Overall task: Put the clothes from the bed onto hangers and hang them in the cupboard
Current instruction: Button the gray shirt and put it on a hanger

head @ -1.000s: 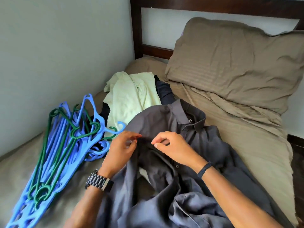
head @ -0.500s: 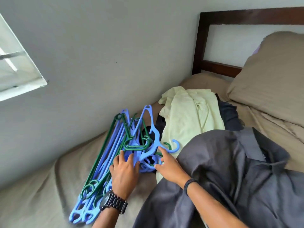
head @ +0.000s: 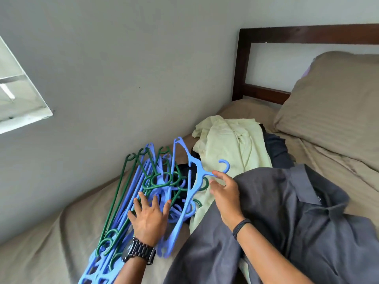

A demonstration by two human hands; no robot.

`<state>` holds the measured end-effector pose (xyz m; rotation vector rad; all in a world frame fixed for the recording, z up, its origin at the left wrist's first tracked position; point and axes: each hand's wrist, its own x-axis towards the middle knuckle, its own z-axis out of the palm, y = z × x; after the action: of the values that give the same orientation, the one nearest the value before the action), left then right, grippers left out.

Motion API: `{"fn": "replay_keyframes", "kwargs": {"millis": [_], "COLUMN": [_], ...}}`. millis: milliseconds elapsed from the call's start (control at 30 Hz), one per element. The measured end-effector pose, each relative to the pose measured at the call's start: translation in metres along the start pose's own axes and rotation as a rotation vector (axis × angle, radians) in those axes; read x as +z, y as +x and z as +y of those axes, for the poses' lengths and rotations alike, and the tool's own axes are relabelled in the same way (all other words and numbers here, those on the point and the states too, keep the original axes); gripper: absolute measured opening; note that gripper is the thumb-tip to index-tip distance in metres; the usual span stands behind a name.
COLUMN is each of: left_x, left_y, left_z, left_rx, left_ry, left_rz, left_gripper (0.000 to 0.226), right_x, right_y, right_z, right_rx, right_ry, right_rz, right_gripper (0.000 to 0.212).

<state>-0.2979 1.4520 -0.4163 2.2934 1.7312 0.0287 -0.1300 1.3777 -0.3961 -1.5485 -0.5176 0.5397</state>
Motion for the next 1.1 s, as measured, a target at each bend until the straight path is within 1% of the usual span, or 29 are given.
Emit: {"fn": "replay_keyframes", "kwargs": {"millis": [67, 100, 133, 200, 233, 267, 300, 367, 433, 467, 500, 600, 667, 733, 800, 833, 900, 967, 1000, 1067, 1100], "left_x": [0.0, 0.0, 0.0, -0.002, -0.004, -0.004, -0.002, 0.007, 0.021, 0.027, 0.03, 0.034, 0.035, 0.027, 0.015, 0.008, -0.004, -0.011, -0.014, -0.013, -0.009], "left_y": [-0.005, -0.006, -0.008, -0.016, -0.019, -0.021, -0.021, -0.023, -0.025, -0.027, -0.031, -0.04, -0.044, -0.045, -0.042, -0.041, -0.041, -0.045, -0.05, -0.058, -0.062], "left_z": [0.007, 0.012, 0.018, 0.033, 0.042, 0.051, 0.059, 0.077, 0.088, 0.092, 0.093, 0.096, 0.098, 0.103, 0.111, 0.118, 0.135, 0.159, 0.174, 0.202, 0.216], "left_rx": [0.047, 0.102, 0.176, 0.268, 0.258, 0.237, 0.221, 0.211, 0.175, 0.145, 0.109, 0.054, 0.022, 0.007, 0.043, 0.083, 0.178, 0.263, 0.301, 0.368, 0.415], "left_ry": [-0.016, -0.07, -0.169, -0.499, -0.64, -0.741, -0.761, -0.697, -0.74, -0.795, -0.855, -1.048, -1.144, -1.257, -1.359, -1.39, -1.427, -1.464, -1.484, -1.502, -1.476], "left_rz": [0.043, 0.076, 0.097, 0.074, 0.024, -0.036, -0.106, -0.191, -0.151, -0.116, -0.1, -0.09, -0.05, 0.007, 0.035, 0.021, -0.026, -0.104, -0.151, -0.239, -0.291], "left_gripper": [0.057, 0.053, 0.047, 0.034, 0.032, 0.035, 0.041, 0.044, 0.041, 0.04, 0.039, 0.04, 0.041, 0.038, 0.031, 0.028, 0.02, 0.013, 0.014, 0.015, 0.015], "right_x": [-0.009, -0.015, -0.021, -0.032, -0.038, -0.044, -0.051, -0.062, -0.067, -0.068, -0.07, -0.075, -0.08, -0.088, -0.1, -0.108, -0.125, -0.144, -0.157, -0.182, -0.197], "right_y": [0.004, 0.006, 0.007, 0.007, 0.006, 0.006, 0.008, 0.012, 0.004, -0.002, -0.007, -0.019, -0.021, -0.02, -0.017, -0.016, -0.009, -0.001, 0.003, 0.014, 0.017], "right_z": [-0.011, -0.017, -0.022, -0.032, -0.037, -0.04, -0.04, -0.033, -0.021, -0.013, -0.007, -0.004, -0.014, -0.027, -0.043, -0.052, -0.068, -0.085, -0.092, -0.102, -0.107], "right_rx": [-0.005, -0.013, -0.024, -0.044, -0.041, -0.035, -0.027, 0.025, 0.131, 0.17, 0.182, 0.159, 0.176, 0.189, 0.191, 0.191, 0.185, 0.158, 0.147, 0.122, 0.096], "right_ry": [0.094, 0.13, 0.156, 0.215, 0.249, 0.26, 0.23, 0.038, -0.11, -0.143, -0.159, -0.086, 0.022, 0.072, 0.05, 0.029, 0.019, 0.031, 0.033, 0.009, -0.04], "right_rz": [0.102, 0.139, 0.166, 0.195, 0.201, 0.197, 0.178, 0.077, -0.092, -0.155, -0.183, -0.191, -0.193, -0.21, -0.251, -0.262, -0.235, -0.141, -0.084, 0.011, 0.059], "right_gripper": [0.014, 0.014, 0.015, 0.016, 0.016, 0.016, 0.016, 0.018, 0.018, 0.017, 0.018, 0.011, 0.015, 0.018, 0.02, 0.02, 0.017, 0.007, 0.007, 0.021, 0.029]}}
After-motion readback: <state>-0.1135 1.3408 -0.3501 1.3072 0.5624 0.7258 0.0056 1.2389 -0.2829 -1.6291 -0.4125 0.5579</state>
